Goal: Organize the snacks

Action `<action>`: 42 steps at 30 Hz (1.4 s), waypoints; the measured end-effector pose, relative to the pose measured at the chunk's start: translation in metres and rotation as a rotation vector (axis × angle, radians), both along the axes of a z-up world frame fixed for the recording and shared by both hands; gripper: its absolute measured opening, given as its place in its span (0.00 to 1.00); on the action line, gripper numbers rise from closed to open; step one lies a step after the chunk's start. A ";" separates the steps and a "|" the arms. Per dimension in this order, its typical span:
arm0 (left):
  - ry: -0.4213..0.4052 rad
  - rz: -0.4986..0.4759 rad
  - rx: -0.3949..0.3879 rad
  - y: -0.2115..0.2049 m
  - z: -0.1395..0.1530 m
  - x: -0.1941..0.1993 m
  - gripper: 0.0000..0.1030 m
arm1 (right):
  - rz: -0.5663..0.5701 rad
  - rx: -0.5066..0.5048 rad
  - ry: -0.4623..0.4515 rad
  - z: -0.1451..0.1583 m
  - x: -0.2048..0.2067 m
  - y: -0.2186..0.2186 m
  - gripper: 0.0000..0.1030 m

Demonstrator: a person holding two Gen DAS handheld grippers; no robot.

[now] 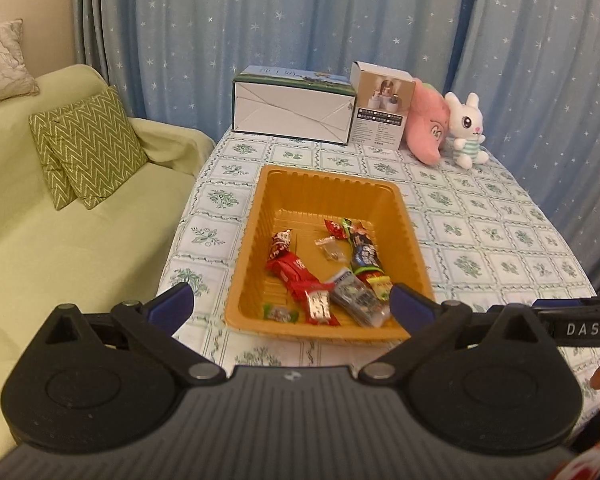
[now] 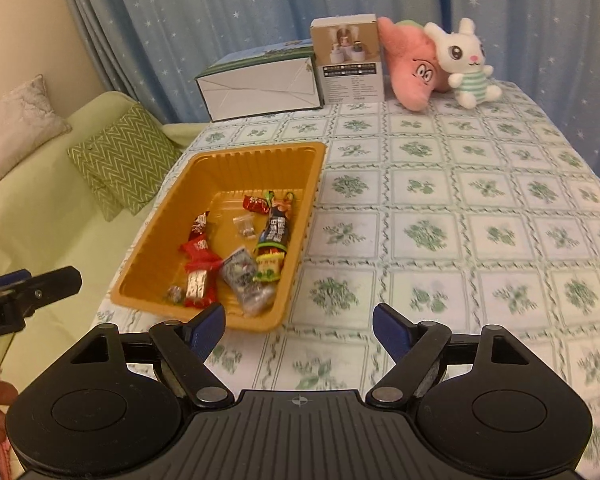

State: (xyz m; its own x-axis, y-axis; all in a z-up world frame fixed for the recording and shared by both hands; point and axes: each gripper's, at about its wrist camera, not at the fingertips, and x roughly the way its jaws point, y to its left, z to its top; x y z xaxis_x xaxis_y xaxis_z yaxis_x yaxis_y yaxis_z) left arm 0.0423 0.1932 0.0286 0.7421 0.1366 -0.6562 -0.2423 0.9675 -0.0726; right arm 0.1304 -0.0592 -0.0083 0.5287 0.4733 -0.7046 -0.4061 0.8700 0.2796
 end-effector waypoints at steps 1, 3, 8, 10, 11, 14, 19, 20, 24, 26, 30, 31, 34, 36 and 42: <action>0.005 0.000 0.005 -0.004 0.001 -0.004 1.00 | -0.006 0.000 -0.001 0.003 -0.005 -0.003 0.78; 0.009 -0.003 -0.001 -0.012 0.004 -0.013 1.00 | -0.015 -0.001 -0.002 0.007 -0.014 -0.010 0.78; 0.018 0.008 -0.022 -0.032 0.010 -0.035 1.00 | -0.013 0.001 -0.004 0.016 -0.031 -0.027 0.79; 0.028 0.007 -0.025 -0.039 0.011 -0.041 1.00 | -0.014 -0.003 -0.012 0.019 -0.038 -0.032 0.79; 0.034 0.012 -0.028 -0.042 0.011 -0.044 1.00 | -0.014 -0.006 -0.016 0.020 -0.042 -0.033 0.79; 0.050 0.030 -0.008 -0.050 0.013 -0.052 1.00 | -0.007 -0.030 -0.034 0.023 -0.054 -0.037 0.79; 0.058 0.025 -0.002 -0.058 0.016 -0.058 1.00 | -0.009 -0.063 -0.041 0.021 -0.071 -0.040 0.79; 0.062 0.026 0.001 -0.059 0.016 -0.059 1.00 | -0.008 -0.061 -0.039 0.020 -0.073 -0.041 0.79; 0.073 0.032 0.036 -0.064 0.016 -0.061 1.00 | -0.011 -0.055 -0.037 0.021 -0.078 -0.044 0.79; 0.074 0.037 0.047 -0.066 0.016 -0.062 1.00 | -0.008 -0.058 -0.040 0.021 -0.080 -0.045 0.79; 0.072 0.041 0.070 -0.066 0.017 -0.063 1.00 | -0.008 -0.058 -0.042 0.023 -0.079 -0.045 0.79; 0.070 0.040 0.071 -0.066 0.017 -0.063 1.00 | -0.009 -0.059 -0.044 0.023 -0.079 -0.045 0.79; 0.065 0.039 0.067 -0.065 0.018 -0.063 1.00 | -0.010 -0.060 -0.052 0.024 -0.078 -0.044 0.79; 0.062 0.037 0.069 -0.065 0.018 -0.063 1.00 | -0.009 -0.059 -0.051 0.025 -0.077 -0.044 0.79; 0.058 0.029 0.066 -0.066 0.017 -0.062 1.00 | -0.008 -0.060 -0.056 0.026 -0.078 -0.043 0.79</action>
